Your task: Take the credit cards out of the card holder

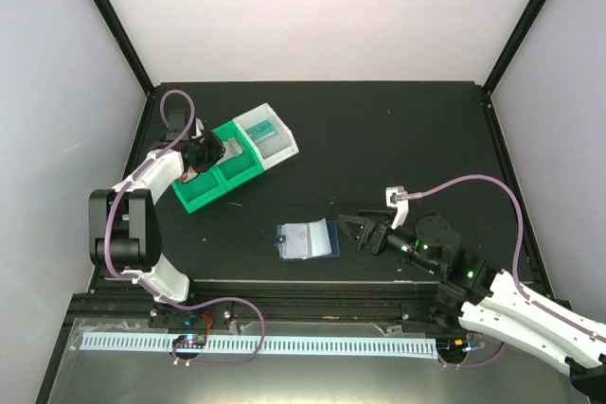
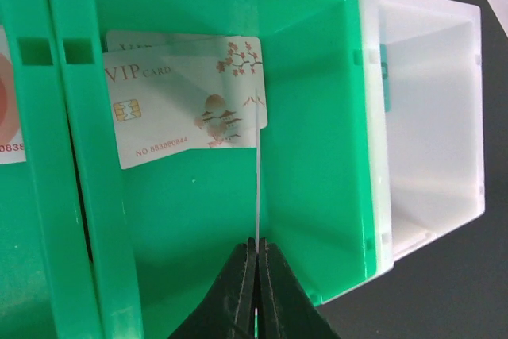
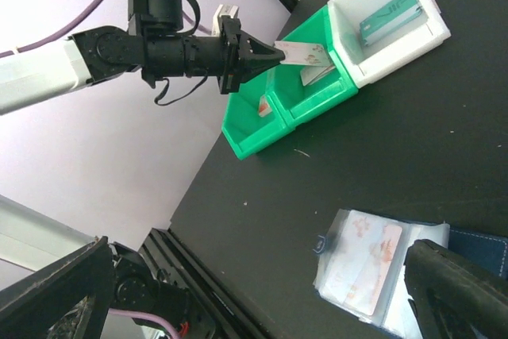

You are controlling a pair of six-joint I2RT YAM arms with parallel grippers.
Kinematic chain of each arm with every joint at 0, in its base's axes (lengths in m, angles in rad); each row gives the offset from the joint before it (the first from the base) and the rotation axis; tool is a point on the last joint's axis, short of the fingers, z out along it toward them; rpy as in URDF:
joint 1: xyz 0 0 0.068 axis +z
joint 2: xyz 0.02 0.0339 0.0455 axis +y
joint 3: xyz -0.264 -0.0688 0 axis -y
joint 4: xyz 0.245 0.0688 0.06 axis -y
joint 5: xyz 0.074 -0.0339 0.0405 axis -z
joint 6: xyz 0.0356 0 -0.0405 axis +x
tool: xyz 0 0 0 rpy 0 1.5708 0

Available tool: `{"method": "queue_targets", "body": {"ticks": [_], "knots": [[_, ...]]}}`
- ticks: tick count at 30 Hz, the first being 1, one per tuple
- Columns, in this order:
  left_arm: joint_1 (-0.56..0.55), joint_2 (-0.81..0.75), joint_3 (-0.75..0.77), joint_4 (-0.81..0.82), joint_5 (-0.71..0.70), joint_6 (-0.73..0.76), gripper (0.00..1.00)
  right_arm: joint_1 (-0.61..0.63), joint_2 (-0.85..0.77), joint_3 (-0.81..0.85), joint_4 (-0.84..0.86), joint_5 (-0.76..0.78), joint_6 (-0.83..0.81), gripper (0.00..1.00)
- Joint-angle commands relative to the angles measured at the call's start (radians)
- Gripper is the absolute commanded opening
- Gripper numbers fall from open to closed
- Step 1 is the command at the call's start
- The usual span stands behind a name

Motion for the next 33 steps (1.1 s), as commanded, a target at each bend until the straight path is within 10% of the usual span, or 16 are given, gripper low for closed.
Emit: {"method": "queue_targets", "body": {"ticks": [1,33], "knots": [[0.017,0.035,0.054,0.048,-0.016,-0.024,0.02,-0.001,0.022,0.022,-0.008,0.05,-0.029,1.0],[0.02,0.198,0.166,0.054,-0.031,-0.001,0.17,-0.001,0.072,0.039,-0.01,0.052,-0.077,1.0]]}}
